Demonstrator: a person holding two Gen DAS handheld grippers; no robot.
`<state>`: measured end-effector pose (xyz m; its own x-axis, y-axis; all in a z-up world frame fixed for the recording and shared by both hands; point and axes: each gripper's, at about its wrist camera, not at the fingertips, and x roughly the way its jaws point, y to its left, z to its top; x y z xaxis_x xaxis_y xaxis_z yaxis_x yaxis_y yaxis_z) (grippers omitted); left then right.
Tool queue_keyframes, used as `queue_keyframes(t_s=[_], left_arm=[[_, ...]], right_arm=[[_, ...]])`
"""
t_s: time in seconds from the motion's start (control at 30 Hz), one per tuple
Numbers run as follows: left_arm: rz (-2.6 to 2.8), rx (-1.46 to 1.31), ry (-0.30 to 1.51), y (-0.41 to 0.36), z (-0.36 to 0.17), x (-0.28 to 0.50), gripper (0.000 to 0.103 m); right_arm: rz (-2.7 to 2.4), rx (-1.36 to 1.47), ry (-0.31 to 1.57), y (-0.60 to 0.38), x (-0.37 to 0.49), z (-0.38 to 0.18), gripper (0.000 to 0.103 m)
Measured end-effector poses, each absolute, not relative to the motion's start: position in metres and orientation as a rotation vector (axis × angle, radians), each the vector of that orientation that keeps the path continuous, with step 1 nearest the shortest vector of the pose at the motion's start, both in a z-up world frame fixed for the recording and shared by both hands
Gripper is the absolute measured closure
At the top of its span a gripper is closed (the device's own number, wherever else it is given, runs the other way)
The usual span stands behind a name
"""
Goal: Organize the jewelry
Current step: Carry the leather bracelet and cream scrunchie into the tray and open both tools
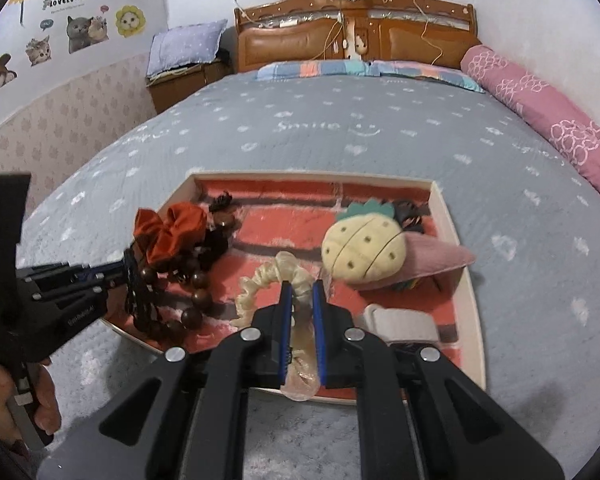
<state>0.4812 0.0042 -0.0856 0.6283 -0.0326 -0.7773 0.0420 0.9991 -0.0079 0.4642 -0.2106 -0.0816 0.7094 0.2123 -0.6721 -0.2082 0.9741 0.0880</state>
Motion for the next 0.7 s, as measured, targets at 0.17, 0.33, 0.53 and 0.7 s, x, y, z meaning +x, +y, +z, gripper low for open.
queue_keyframes(t_s=[0.17, 0.33, 0.53, 0.7], left_arm=[[-0.049, 0.014, 0.885, 0.004, -0.084, 0.478, 0.093], [-0.053, 0.009, 0.875, 0.007, -0.077, 0.470, 0.083], [-0.080, -0.012, 0.831, 0.010, -0.060, 0.446, 0.052], [-0.099, -0.035, 0.757, 0.015, -0.041, 0.409, 0.023]], right_arm=[[0.241, -0.007, 0.763, -0.209, 0.464, -0.084, 0.089], [0.231, -0.016, 0.737, -0.213, 0.458, -0.070, 0.077], [0.218, -0.035, 0.695, -0.222, 0.445, -0.055, 0.049], [0.181, -0.067, 0.638, -0.237, 0.414, -0.048, 0.025]])
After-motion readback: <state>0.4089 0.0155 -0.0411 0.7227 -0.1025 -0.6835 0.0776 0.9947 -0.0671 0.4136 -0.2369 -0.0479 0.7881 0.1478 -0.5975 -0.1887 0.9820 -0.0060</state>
